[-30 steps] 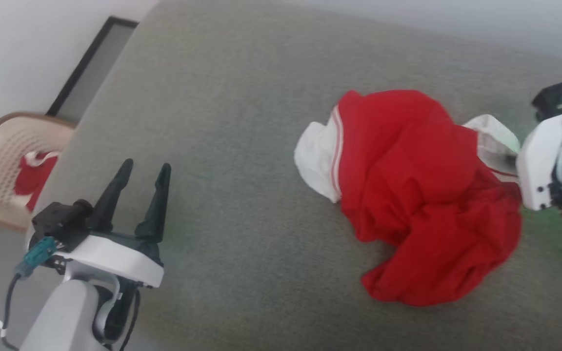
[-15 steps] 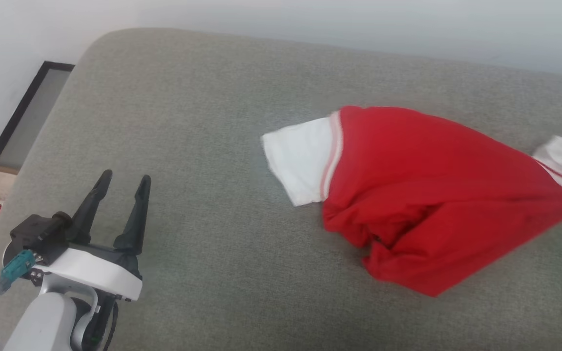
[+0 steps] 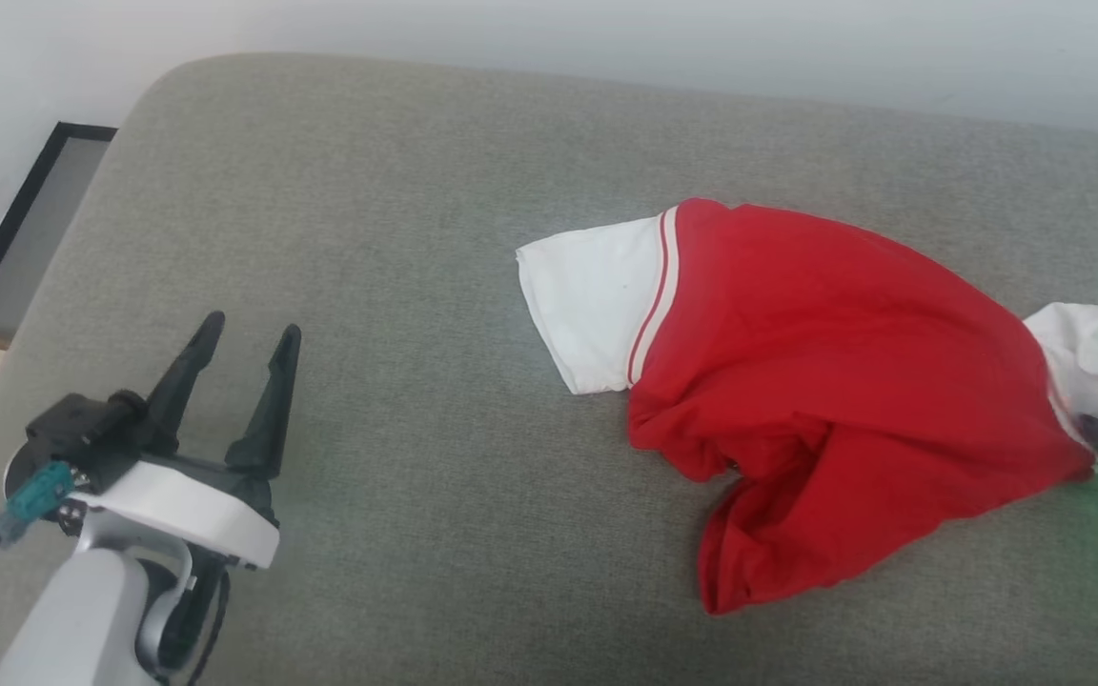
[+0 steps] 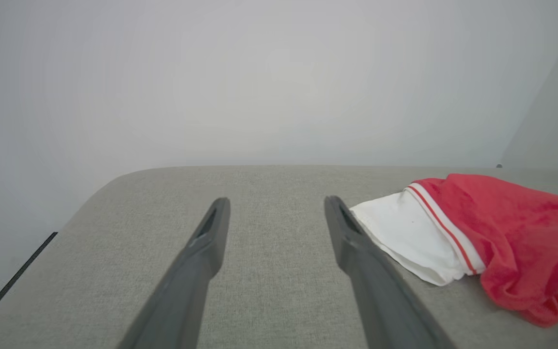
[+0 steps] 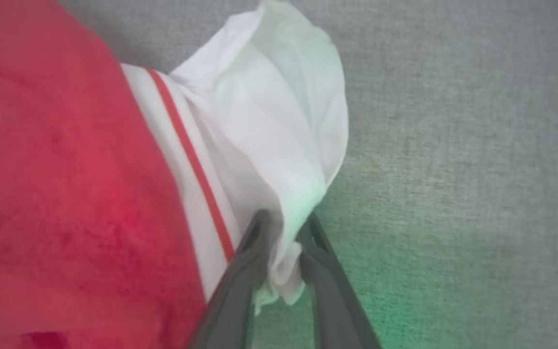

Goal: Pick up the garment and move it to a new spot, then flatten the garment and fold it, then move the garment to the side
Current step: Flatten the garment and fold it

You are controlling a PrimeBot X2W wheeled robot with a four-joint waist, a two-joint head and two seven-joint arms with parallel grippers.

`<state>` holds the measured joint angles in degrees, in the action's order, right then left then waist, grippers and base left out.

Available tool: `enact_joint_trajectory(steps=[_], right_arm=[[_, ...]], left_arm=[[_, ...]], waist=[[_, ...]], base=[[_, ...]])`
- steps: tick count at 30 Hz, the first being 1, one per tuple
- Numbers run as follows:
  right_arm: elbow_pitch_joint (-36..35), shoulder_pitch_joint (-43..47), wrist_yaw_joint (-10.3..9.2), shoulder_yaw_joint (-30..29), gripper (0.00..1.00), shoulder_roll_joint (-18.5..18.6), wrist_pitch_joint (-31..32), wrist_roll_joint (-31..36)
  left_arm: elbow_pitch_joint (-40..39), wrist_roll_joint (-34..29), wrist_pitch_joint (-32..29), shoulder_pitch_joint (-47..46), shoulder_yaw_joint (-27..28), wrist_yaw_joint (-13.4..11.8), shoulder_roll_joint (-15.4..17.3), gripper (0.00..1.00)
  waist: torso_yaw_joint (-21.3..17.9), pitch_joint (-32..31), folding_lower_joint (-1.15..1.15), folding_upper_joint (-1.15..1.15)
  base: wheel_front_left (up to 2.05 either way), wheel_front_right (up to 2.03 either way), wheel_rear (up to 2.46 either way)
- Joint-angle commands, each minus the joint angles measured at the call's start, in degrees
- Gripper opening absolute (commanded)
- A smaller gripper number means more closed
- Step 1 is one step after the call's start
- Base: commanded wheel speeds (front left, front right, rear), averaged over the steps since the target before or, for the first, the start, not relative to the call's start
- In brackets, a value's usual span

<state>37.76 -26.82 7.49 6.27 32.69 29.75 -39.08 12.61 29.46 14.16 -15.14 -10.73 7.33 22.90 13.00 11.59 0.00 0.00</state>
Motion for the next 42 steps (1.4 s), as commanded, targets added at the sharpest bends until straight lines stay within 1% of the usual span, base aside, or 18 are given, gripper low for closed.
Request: enact_joint_trajectory(steps=[1,6,10,14,15,17,19,23,26,28,30,32,33,35,39,42], right_arm=[[0.18,-0.42,0.00,0.40,1.00,-0.97,0.19,0.67],[-2.18,-2.26,-0.03,0.69,1.00,-1.25,0.24,2.22],[-6.03,-2.67,-0.03,0.45,1.00,-1.80,-2.82,2.66],[-11.27,-1.55,-0.03,-1.03,1.00,-3.27,-9.58,4.02],[-14.15,-0.68,-0.03,-2.32,1.00,-4.15,-13.99,5.28],[-17.09,0.35,-0.03,-3.22,1.00,-5.11,-18.52,7.12],[-19.46,1.55,-0.04,-4.84,1.00,-6.45,-22.76,9.39],[-23.69,3.92,-0.01,-7.77,1.00,-10.38,-29.19,13.76],[-26.50,5.73,-0.01,-9.89,1.00,-14.37,-32.40,16.73],[-28.19,6.69,-0.01,-10.58,1.00,-16.72,-33.75,18.14],[-29.59,7.83,-0.01,-10.88,1.00,-19.06,-34.20,18.72],[-30.83,8.56,-0.01,-10.69,1.00,-20.76,-34.21,19.12],[-30.83,8.56,-0.01,-10.69,1.00,-20.76,-34.21,19.12],[-31.95,9.04,-0.01,-10.38,1.00,-22.07,-34.15,19.44],[-33.70,9.83,-0.01,-9.90,1.00,-23.84,-34.44,19.70],[-34.60,9.83,-0.01,-9.69,1.00,-24.79,-34.48,19.67]], left_arm=[[-0.05,0.06,-0.34,-0.99,0.01,0.10,0.22,1.00],[-0.23,2.34,-3.35,-3.08,0.34,0.12,1.42,1.00],[-1.31,5.07,-7.75,-5.08,0.43,0.15,3.23,1.00],[-2.59,6.98,-12.27,-6.72,0.22,0.16,5.38,1.00],[-2.61,7.90,-14.78,-7.64,-0.10,0.16,6.29,1.00],[-2.77,9.15,-17.36,-8.79,0.10,0.13,6.62,1.00],[-2.76,9.17,-20.11,-9.99,-0.26,-0.10,8.02,1.00],[-2.42,10.03,-25.59,-12.55,-1.07,-0.52,9.53,1.00],[-1.51,11.01,-30.34,-14.70,-1.62,-0.91,10.82,1.00],[-0.20,11.85,-33.50,-16.04,-1.83,-1.17,11.27,1.00],[0.98,11.12,-36.46,-17.29,-2.58,-1.62,12.35,1.00],[2.90,11.69,-39.85,-18.53,-2.97,-2.55,12.79,1.00],[2.90,11.69,-39.85,-18.53,-2.97,-2.55,12.79,1.00],[5.08,10.64,-43.28,-19.46,-4.10,-3.23,13.83,1.00],[10.21,10.02,-49.04,-21.43,-5.65,-5.02,14.73,1.00],[13.54,10.26,-54.06,-22.89,-6.83,-6.31,14.78,1.00]], waist=[[-0.52,-0.15,0.00,0.00],[-3.01,-0.74,0.00,0.00],[-6.06,-1.05,0.00,0.00],[-9.74,-0.93,0.00,0.00],[-11.67,-0.77,0.00,0.00],[-13.72,-0.54,0.00,0.00],[-15.80,-0.16,0.00,0.00],[-19.95,1.01,0.00,0.00],[-22.86,2.13,0.00,0.00],[-24.64,3.11,0.00,0.00],[-26.29,4.08,0.00,0.00],[-27.80,5.12,0.00,0.00],[-27.80,5.12,0.00,0.00],[-29.11,6.19,0.00,0.00],[-30.97,8.07,0.00,0.00],[-31.72,9.09,0.00,0.00]], base=[[0.00,0.00,0.00],[0.00,0.00,0.00],[0.00,0.00,0.00],[0.00,0.00,0.00],[0.00,0.00,0.00],[0.00,0.00,0.00],[0.00,0.00,0.00],[0.00,0.00,0.00],[0.00,0.00,0.00],[0.00,0.00,0.00],[0.00,0.00,0.00],[0.00,0.00,0.00],[0.00,0.00,0.00],[0.00,0.00,0.00],[0.00,0.00,0.00],[0.00,0.00,0.00]])
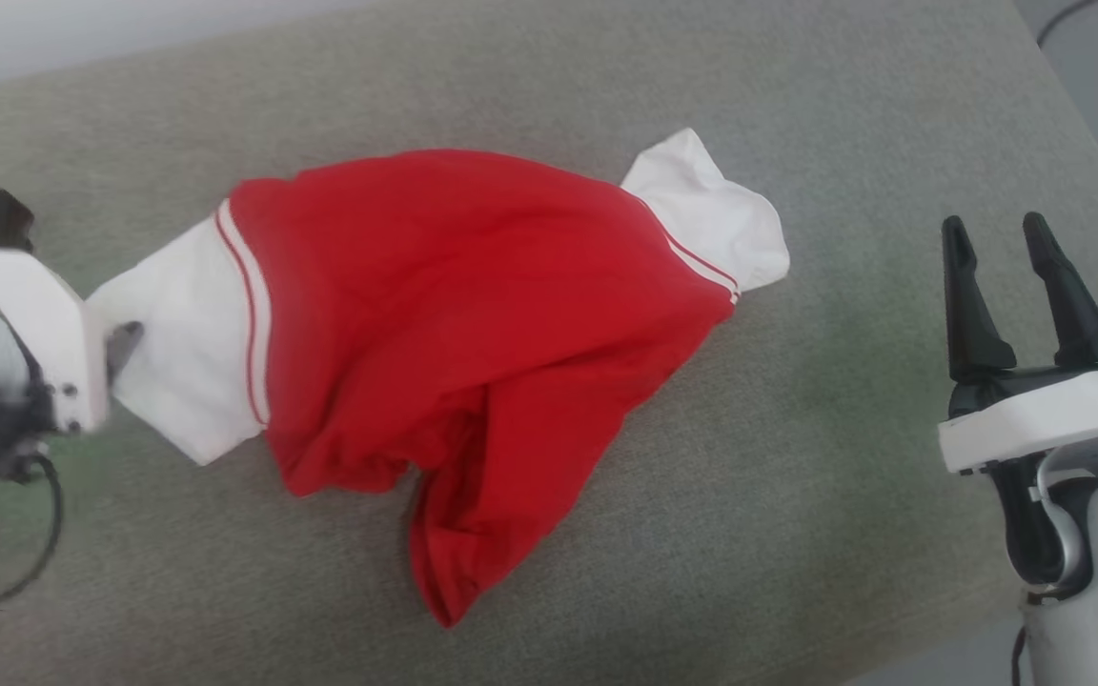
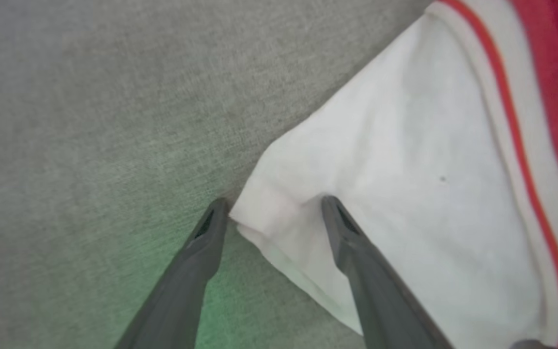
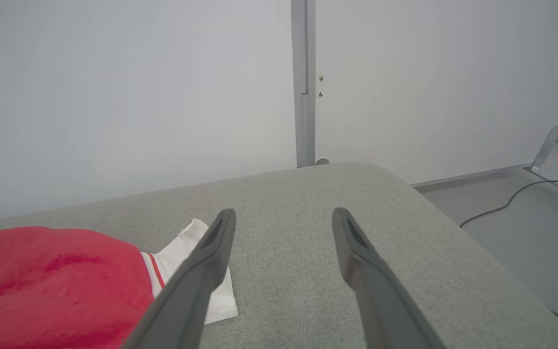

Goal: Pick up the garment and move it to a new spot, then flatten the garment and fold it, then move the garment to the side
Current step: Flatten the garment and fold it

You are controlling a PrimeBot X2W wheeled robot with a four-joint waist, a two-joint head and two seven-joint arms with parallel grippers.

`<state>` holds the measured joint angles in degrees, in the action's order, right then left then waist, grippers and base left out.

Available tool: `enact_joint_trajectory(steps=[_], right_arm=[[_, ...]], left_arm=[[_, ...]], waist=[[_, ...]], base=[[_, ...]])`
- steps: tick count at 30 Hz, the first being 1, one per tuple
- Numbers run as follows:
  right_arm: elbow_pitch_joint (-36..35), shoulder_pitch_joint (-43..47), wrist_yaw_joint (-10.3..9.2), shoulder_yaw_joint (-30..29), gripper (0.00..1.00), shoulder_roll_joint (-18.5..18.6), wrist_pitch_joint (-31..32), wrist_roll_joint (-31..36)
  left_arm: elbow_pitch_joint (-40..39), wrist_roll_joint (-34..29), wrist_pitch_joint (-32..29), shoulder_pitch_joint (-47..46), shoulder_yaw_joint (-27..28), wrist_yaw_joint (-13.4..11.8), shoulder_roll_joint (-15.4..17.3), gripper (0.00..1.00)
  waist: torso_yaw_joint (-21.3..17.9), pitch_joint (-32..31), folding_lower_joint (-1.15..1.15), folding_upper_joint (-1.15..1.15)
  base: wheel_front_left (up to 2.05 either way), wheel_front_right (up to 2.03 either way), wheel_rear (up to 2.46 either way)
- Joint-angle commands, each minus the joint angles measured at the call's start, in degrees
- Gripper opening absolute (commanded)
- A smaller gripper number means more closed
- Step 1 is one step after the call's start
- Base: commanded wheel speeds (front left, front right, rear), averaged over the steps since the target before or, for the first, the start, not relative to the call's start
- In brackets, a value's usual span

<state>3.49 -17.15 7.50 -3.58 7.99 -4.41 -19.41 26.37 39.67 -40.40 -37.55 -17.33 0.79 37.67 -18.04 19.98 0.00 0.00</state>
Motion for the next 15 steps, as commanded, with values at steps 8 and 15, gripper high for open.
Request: enact_joint_trajectory(steps=[8,15], right_arm=[[-1.41,-0.46,-0.02,0.10,1.00,-0.72,0.17,0.05],[-2.25,-1.00,-0.02,-0.07,1.00,-0.63,2.05,0.50]], left_arm=[[6.11,0.97,-10.57,-0.31,-3.00,-4.12,-2.05,1.00],[6.31,2.59,-17.64,0.69,-4.38,-6.65,-4.24,0.00]], waist=[[-0.94,1.89,0.00,0.00],[0.02,1.53,0.00,0.00]], base=[[0.00,0.00,0.00],[0.00,0.00,0.00]])
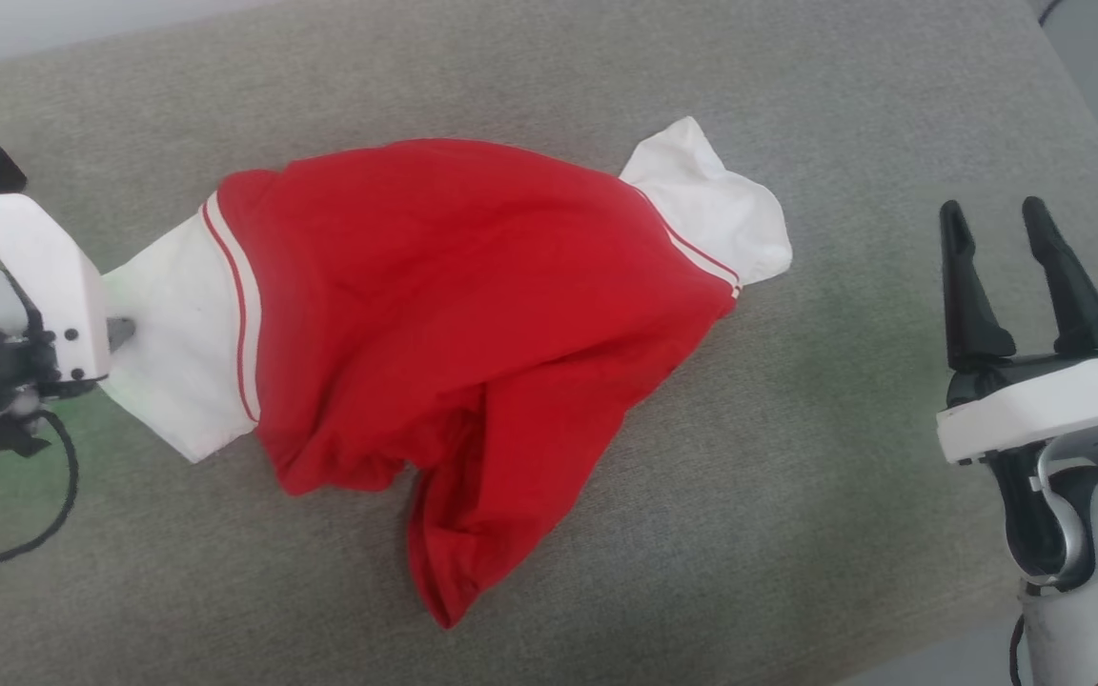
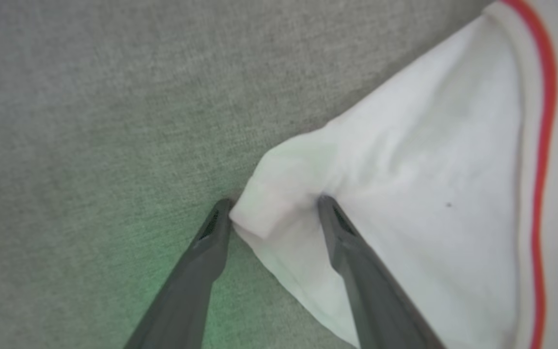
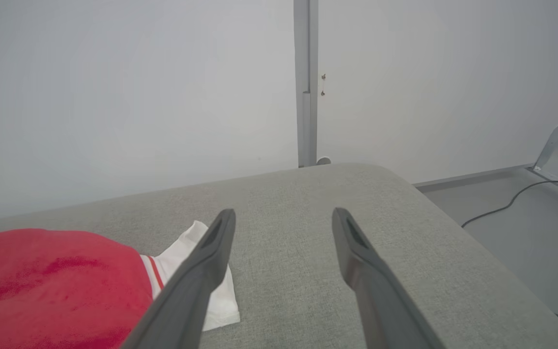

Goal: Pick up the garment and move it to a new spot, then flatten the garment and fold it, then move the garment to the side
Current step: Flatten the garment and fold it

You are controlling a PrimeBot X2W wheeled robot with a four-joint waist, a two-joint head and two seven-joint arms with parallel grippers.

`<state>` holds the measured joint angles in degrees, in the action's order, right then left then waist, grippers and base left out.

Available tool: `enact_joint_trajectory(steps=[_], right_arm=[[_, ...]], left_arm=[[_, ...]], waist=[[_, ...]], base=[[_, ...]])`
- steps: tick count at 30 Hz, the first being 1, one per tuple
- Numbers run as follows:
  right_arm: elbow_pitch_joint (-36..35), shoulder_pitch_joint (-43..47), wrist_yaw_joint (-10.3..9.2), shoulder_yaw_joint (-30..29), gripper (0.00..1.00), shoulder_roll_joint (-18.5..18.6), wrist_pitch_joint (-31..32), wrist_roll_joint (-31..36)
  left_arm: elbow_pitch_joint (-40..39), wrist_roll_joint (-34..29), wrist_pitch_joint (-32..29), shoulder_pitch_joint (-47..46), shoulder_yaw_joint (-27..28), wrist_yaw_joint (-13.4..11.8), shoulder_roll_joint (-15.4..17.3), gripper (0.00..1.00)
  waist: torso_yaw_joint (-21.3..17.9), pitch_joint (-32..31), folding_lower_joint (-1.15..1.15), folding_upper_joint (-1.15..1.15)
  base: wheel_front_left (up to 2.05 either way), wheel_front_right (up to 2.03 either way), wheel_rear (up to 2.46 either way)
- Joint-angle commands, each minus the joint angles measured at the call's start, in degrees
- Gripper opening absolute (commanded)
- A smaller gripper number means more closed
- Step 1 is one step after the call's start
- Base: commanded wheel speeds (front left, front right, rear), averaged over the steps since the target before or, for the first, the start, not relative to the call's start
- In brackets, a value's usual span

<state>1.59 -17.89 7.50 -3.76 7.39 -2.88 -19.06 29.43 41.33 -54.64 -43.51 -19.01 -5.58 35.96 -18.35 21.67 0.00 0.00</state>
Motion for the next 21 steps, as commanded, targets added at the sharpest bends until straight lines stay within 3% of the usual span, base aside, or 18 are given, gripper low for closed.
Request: enact_joint_trajectory(steps=[1,9,21], right_arm=[[-0.37,-0.28,-0.02,0.32,1.00,0.05,0.73,-0.03],[0.54,-0.15,-0.02,-0.02,1.00,1.64,4.36,-0.71],[8.11,-9.34,-0.03,4.31,1.00,8.33,16.59,-4.62]], left_arm=[[3.01,1.10,-3.51,6.90,-2.51,-0.72,-2.48,0.00],[-2.67,1.14,-0.17,7.90,0.07,-0.85,1.58,0.00],[-5.75,2.14,3.55,8.43,-0.31,-0.38,-1.77,0.00]], waist=[[0.51,-0.24,0.00,0.00],[4.33,-1.66,0.00,0.00],[12.35,-1.89,0.00,0.00]], base=[[0.00,0.00,0.00],[0.00,0.00,0.00],[0.00,0.00,0.00]])
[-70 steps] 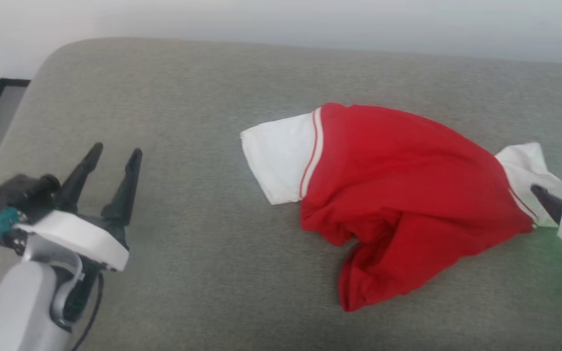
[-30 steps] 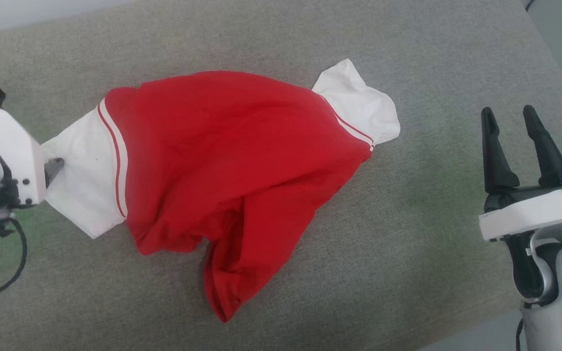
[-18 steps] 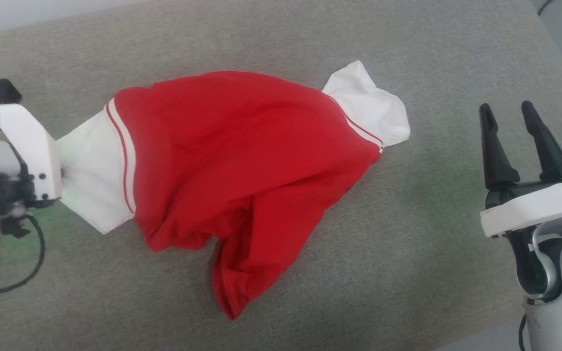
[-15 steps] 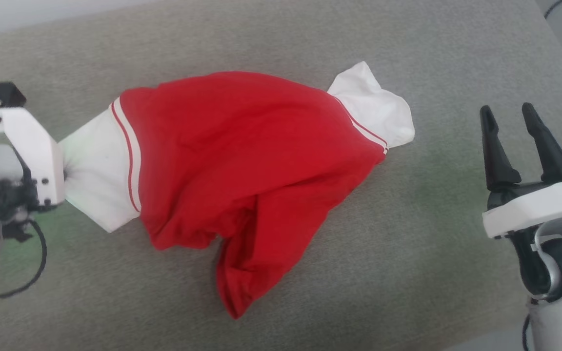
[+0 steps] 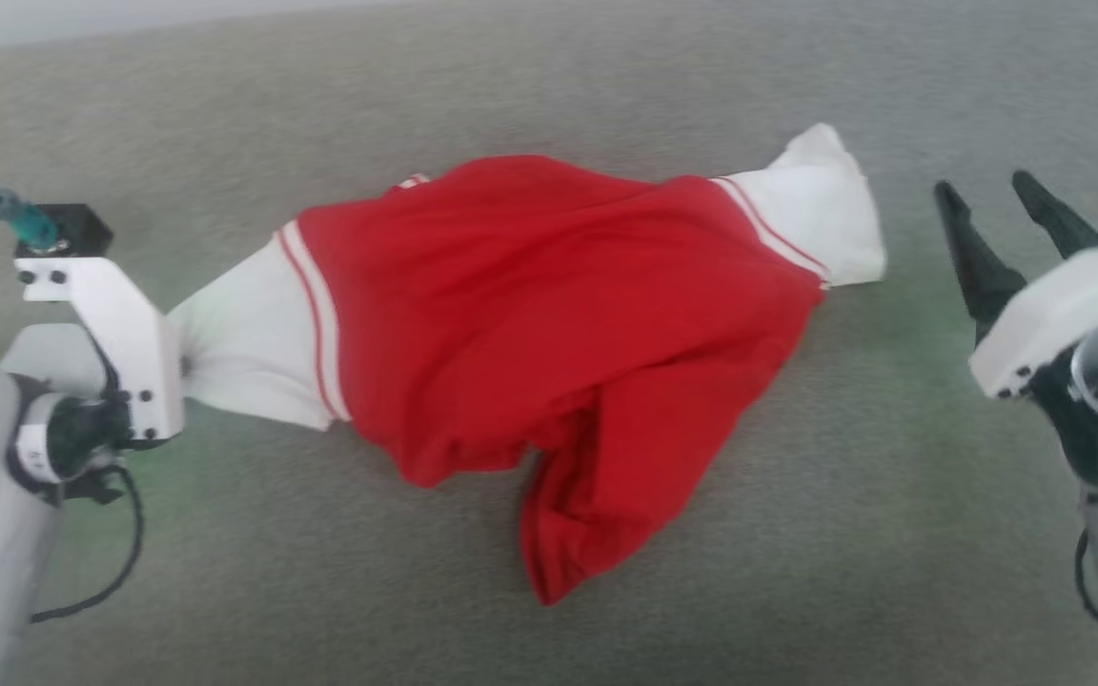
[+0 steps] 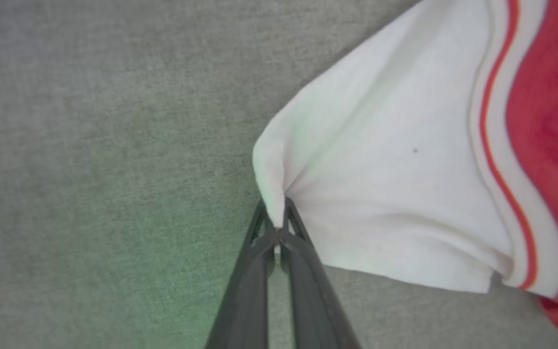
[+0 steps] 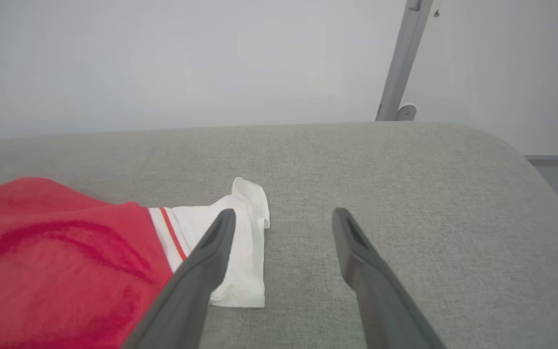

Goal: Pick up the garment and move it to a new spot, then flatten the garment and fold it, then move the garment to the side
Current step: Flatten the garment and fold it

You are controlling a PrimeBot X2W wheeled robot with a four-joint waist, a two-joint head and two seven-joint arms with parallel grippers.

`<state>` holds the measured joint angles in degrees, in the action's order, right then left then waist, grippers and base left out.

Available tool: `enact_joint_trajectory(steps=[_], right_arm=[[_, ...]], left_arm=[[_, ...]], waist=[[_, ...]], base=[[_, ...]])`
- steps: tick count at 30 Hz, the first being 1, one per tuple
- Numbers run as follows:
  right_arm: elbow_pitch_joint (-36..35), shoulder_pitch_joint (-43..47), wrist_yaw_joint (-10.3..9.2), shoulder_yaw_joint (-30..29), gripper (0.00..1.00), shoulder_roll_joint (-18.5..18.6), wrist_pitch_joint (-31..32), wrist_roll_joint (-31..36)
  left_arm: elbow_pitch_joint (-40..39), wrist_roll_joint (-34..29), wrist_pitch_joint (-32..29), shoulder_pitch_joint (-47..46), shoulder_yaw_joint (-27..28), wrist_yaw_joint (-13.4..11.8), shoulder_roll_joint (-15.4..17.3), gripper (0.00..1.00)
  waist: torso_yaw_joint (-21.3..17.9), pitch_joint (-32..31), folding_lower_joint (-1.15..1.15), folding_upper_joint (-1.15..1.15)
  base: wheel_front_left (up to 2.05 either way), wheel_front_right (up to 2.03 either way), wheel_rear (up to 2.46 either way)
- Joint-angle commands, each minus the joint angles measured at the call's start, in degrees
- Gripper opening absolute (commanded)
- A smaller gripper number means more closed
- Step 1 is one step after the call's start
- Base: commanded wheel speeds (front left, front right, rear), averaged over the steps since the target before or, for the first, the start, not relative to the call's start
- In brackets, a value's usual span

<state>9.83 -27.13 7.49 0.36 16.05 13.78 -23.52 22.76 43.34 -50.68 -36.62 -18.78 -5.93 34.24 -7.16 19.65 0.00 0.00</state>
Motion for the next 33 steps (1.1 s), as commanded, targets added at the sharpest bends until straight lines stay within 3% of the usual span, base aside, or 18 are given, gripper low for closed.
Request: enact_joint_trajectory(steps=[1,8,21,33], right_arm=[[0.72,-1.31,0.00,1.10,1.00,0.75,0.78,0.20],[5.08,-7.47,-0.01,4.48,1.00,3.37,2.65,-1.21],[10.21,-14.24,-0.02,7.73,1.00,4.74,4.57,-2.73],[22.00,-20.64,-0.02,6.90,1.00,7.07,23.55,-5.50]], left_arm=[[1.12,0.28,0.20,1.29,-0.53,0.04,-0.62,0.00],[4.10,-0.12,3.44,-0.49,-1.70,1.03,-3.86,0.00],[11.04,-0.11,5.58,-5.58,-3.03,4.10,-6.39,0.00],[15.80,-0.75,7.08,-11.60,-4.85,6.42,-9.39,0.00]], waist=[[1.81,0.21,0.00,0.00],[5.52,0.49,0.00,0.00],[7.57,1.24,0.00,0.00],[10.26,3.45,0.00,0.00]], base=[[0.00,0.00,0.00],[0.00,0.00,0.00],[0.00,0.00,0.00],[0.00,0.00,0.00]])
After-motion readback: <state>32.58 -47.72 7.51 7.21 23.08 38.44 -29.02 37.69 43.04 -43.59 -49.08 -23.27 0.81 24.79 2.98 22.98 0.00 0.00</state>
